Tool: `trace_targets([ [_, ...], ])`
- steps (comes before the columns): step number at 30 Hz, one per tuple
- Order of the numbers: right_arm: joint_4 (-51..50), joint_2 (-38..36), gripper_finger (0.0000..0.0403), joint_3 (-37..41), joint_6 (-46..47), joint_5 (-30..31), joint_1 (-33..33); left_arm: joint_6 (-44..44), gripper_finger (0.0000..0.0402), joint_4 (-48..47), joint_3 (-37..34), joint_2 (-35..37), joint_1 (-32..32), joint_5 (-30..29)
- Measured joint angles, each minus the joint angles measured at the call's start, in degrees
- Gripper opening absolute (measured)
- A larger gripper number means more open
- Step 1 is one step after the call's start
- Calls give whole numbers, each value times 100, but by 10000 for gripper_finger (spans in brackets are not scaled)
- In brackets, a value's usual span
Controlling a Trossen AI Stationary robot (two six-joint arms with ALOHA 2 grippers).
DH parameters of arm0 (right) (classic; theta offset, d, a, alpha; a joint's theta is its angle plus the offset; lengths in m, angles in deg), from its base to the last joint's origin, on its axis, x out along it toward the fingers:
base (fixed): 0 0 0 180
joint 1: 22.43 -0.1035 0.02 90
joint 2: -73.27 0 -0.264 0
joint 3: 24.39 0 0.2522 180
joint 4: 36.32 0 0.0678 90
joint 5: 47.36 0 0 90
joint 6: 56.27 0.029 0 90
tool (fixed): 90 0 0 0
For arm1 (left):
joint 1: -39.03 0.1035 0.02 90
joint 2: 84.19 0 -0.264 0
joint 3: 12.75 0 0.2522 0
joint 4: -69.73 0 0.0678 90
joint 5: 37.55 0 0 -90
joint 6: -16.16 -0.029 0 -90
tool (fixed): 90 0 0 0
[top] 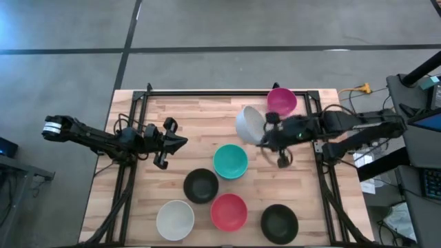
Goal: Nest bowls inside each other
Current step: Stack the top white bowl on top of the light blue bowl
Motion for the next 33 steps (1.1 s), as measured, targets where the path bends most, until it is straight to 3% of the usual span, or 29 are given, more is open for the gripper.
trace_targets([
  [7,-182,873,9,-934,-806,369,-508,0,0,-2,0,1,0,2],
  [15,-1382,1910,9,-1899,-1645,359,-849,0,0,-3,0,1,-1,4],
  [33,-1876,3376,8,-2507,-1948,-179,-890,0,0,0,-4,25,0,9],
])
